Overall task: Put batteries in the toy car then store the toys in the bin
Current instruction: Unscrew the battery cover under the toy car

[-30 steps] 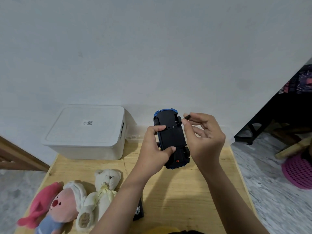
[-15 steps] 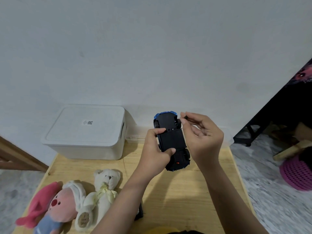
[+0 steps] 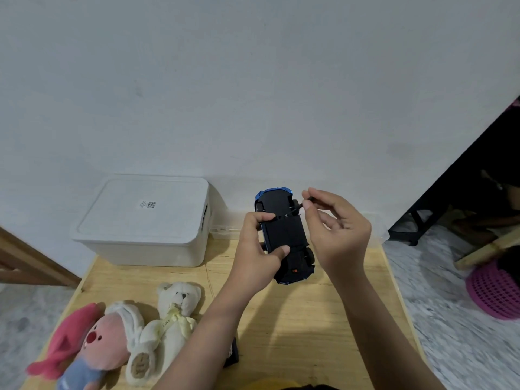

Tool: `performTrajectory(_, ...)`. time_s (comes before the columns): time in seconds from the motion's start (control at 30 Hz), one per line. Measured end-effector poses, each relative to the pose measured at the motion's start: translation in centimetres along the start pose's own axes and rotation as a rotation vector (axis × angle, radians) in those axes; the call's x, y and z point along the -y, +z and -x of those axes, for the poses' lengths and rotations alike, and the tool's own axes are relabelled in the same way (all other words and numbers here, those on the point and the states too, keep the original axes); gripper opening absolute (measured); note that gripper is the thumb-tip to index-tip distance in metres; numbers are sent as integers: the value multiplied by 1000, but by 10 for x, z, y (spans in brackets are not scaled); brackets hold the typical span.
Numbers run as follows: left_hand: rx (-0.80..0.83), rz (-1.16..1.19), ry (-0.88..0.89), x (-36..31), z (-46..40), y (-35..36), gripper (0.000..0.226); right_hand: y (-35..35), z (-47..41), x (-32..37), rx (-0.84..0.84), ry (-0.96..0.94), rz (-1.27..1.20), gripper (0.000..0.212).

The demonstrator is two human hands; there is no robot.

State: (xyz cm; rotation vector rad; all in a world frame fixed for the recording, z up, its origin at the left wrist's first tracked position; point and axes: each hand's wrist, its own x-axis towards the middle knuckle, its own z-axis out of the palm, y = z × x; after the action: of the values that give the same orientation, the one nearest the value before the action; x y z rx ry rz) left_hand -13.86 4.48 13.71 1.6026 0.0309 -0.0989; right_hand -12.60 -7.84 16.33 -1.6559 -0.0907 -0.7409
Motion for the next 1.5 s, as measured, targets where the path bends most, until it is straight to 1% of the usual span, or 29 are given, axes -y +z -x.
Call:
performTrajectory(0.13, 12, 45, 4, 0, 2, 0, 52, 0, 1, 2, -6, 24, -9, 31)
performTrajectory(0.33, -11, 91, 22, 4, 1, 2, 61, -4, 1, 1, -16, 52, -5, 31)
performTrajectory(0.5, -28, 102, 25, 4, -1, 1, 55, -5, -1, 0, -30, 65, -3, 26)
performTrajectory(0.67, 0, 148, -14, 3, 1, -1, 51, -8, -2, -1, -45, 109, -26, 23)
performTrajectory(0.9, 4, 212, -53, 10, 7, 1, 51, -16, 2, 0, -78, 138, -63, 16)
performTrajectory(1.03, -15, 224, -84, 16, 14, 3, 52, -26, 10, -6, -113, 220, -98, 17)
performTrajectory(1.13, -39, 221, -131, 25, 19, 4, 53, -38, 19, -11, -133, 335, -159, 22)
performTrajectory(1.2, -61, 210, -161, 31, 21, 3, 53, -46, 25, -17, -154, 406, -152, 20)
performTrajectory(1.3, -92, 195, -203, 39, 24, 4, 53, -61, 37, -35, -143, 491, -47, 11)
performTrajectory(1.37, -119, 181, -224, 44, 25, 3, 54, -71, 50, -52, -129, 543, 20, 9)
performTrajectory(1.5, -136, 169, -253, 53, 27, 3, 54, -86, 80, -96, -201, 689, 190, 10)
